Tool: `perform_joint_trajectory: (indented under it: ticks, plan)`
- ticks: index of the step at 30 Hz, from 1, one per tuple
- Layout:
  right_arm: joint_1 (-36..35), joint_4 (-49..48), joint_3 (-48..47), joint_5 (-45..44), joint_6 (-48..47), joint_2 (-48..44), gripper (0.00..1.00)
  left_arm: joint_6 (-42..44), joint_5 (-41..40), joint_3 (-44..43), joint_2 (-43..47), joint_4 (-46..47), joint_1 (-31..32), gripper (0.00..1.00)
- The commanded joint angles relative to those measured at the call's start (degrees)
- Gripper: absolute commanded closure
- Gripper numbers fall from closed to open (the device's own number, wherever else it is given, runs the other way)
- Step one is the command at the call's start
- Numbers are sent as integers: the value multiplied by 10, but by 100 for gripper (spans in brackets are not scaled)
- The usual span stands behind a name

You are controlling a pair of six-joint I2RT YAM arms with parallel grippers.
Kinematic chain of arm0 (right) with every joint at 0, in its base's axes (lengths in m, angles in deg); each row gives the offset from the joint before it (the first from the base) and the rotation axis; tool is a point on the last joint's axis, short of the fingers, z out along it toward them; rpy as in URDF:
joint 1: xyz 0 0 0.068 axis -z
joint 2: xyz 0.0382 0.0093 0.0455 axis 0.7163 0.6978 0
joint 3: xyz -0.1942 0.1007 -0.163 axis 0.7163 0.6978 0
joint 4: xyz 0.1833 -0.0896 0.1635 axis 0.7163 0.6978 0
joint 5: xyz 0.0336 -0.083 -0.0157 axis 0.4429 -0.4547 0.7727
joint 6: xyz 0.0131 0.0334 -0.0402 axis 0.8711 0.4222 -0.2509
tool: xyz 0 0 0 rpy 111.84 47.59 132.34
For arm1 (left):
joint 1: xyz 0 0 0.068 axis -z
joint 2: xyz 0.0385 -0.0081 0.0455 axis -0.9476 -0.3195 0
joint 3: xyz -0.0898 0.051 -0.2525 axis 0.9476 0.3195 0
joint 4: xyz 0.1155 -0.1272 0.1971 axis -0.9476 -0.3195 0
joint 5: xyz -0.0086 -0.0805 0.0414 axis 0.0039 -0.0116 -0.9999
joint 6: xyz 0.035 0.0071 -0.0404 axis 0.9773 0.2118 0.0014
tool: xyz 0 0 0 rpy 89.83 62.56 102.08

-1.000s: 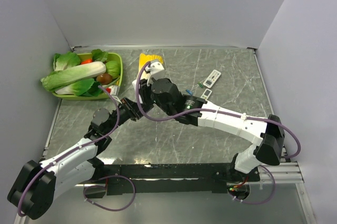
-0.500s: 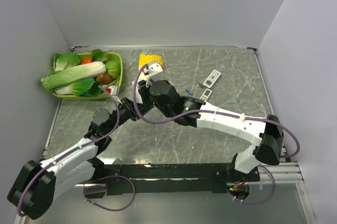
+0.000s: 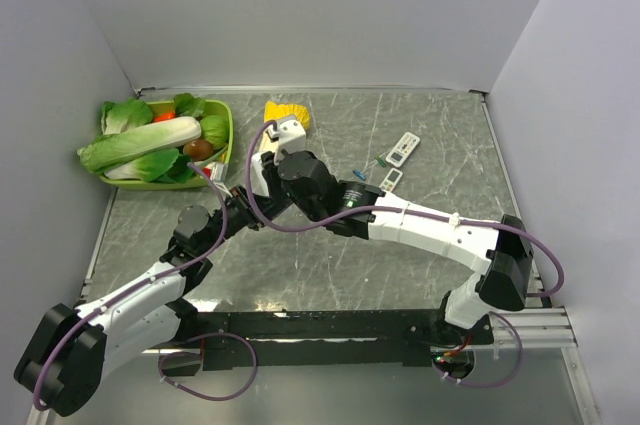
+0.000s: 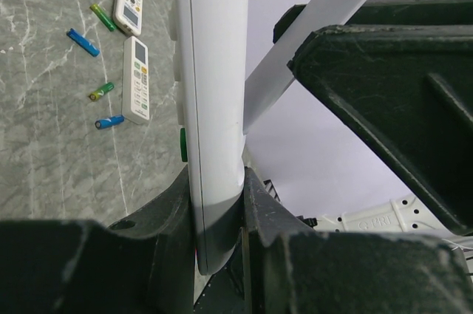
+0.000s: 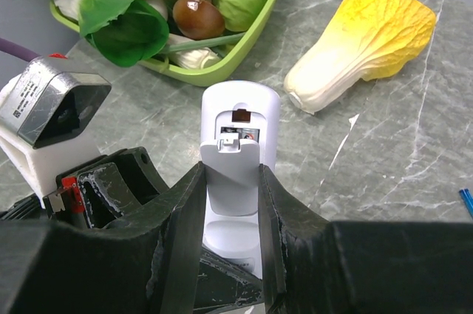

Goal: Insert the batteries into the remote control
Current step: Load the battery cover into the remote control.

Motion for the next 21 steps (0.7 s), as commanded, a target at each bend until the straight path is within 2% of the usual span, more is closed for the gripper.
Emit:
perform_joint_trajectory:
  ticks: [1,9,21]
  plan:
    - [-5,41,-25,-6,11,25,84,-10,1,-15,8,72,2,98]
    - [-4,43,-31,-10,12,27,68,-16,1,-11,7,77,2,98]
    - [-4,44,-40,-10,11,30,55,-21,2,-7,7,82,2,98]
